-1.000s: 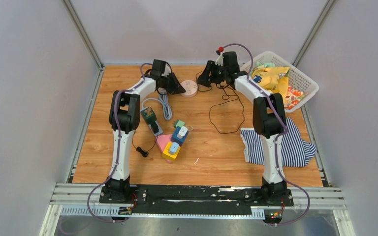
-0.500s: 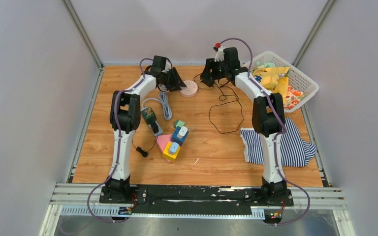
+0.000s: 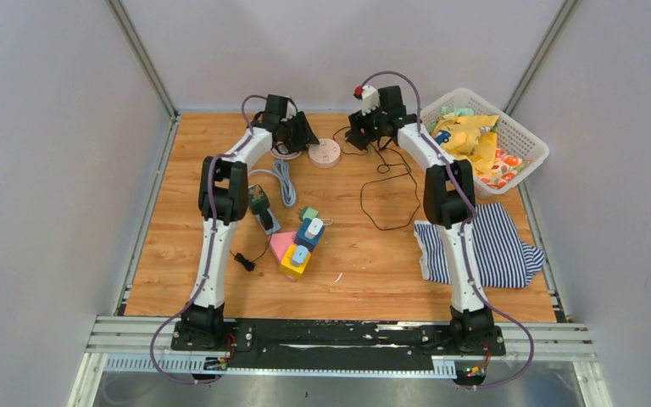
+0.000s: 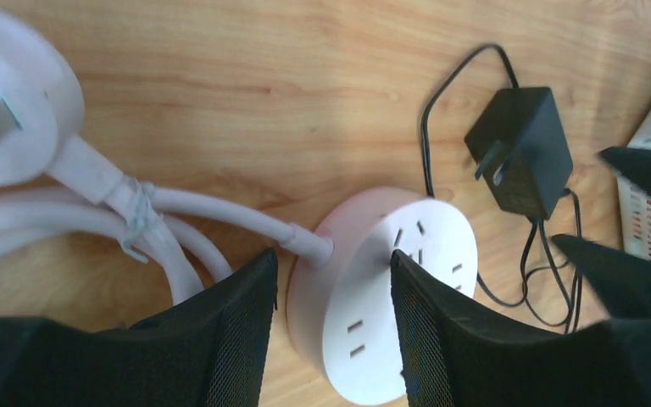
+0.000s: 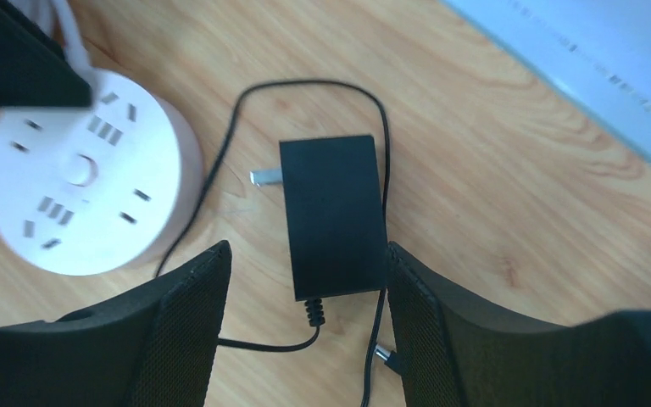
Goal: Insert the plug
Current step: Pick up the plug from the corner of the board.
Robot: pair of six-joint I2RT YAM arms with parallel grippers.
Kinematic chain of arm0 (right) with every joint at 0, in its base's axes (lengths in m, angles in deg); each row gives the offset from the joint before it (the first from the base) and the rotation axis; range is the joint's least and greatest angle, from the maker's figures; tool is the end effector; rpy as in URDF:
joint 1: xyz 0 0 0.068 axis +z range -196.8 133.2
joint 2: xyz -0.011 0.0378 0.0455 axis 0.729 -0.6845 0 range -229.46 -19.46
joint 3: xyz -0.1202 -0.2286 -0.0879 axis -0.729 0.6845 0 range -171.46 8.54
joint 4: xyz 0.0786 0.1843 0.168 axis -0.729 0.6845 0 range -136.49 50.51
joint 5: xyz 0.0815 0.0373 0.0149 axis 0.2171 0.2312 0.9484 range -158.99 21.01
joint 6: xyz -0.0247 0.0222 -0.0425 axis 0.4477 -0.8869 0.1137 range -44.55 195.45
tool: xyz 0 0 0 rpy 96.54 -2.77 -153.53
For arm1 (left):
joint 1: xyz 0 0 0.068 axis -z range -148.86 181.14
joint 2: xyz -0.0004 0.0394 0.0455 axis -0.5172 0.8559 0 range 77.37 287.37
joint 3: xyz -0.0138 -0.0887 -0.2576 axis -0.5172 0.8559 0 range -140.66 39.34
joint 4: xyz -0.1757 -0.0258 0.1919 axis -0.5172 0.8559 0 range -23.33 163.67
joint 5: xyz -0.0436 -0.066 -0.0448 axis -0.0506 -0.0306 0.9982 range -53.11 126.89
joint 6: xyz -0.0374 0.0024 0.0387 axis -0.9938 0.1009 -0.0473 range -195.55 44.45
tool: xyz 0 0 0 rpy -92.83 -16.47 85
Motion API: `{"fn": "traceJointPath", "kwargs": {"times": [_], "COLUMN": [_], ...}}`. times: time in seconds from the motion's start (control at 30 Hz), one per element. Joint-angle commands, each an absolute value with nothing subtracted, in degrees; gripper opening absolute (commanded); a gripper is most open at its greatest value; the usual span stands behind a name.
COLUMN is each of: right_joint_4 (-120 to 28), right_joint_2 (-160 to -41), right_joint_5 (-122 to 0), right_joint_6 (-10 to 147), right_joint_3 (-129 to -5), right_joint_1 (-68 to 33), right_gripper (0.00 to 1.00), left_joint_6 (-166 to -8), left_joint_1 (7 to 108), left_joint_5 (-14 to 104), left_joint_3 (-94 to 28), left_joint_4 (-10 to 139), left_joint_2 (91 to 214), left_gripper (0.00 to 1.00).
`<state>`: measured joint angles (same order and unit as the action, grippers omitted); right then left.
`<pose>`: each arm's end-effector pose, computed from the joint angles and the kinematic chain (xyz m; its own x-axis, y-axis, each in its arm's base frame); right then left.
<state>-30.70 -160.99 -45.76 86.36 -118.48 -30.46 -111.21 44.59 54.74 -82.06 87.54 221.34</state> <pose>0.5440 0.1741 0.2205 -0.3647 -0.2882 -0.8854 -0.6663 0.7450 0.0319 0.5432 -0.1410 0.1561 -0.7985 -0.3797 -0.4672 -0.0341 0.8033 -0.5945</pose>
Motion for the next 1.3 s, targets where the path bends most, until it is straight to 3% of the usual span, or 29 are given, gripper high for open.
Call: {"fn": "traceJointPath", "kwargs": {"times": [0.0, 0.27, 0.47, 0.63, 0.77, 0.93, 1.1, 1.27], "right_joint_4": [-27.33, -26.39, -27.33, -29.46, -33.28, -35.73, -37.25, -39.05], "right_joint_2": [-164.96, -167.33, -163.64, -153.91, -142.97, -129.46, -118.22, -111.00], "right_joint_5": [-47.80, -49.42, -49.94, -52.44, -56.57, -60.10, -62.10, -72.24], "right_joint_6": [91.70, 95.24, 97.34, 97.46, 98.11, 98.08, 100.17, 100.43], "right_joint_3": [-122.39, -122.39, -118.98, -108.49, -93.97, -78.19, -68.10, -66.66], "right_joint_1": [-31.16, -31.16, -30.81, -30.03, -29.12, -28.10, -25.57, -24.82], "right_gripper": [0.68, 0.59, 0.22, 0.04, 0.00, 0.00, 0.00, 0.00], "left_joint_6": [-109.91, -114.60, -112.38, -110.08, -109.97, -116.59, -119.12, -118.00], "left_joint_1": [44.06, 44.86, 47.07, 49.99, 52.08, 55.48, 58.47, 59.53], "left_joint_5": [54.17, 59.41, 60.83, 58.53, 55.19, 52.73, 52.67, 53.67], "left_joint_3": [-84.83, -85.02, -81.01, -71.98, -63.87, -43.94, -39.29, -37.76], "left_joint_4": [84.19, 77.75, 77.98, 78.29, 80.73, 67.17, 66.94, 66.94], "left_joint_2": [224.19, 227.16, 224.54, 218.29, 213.94, 203.18, 195.74, 188.60], "left_gripper": [0.55, 0.55, 0.54, 0.52, 0.48, 0.43, 0.47, 0.52]}}
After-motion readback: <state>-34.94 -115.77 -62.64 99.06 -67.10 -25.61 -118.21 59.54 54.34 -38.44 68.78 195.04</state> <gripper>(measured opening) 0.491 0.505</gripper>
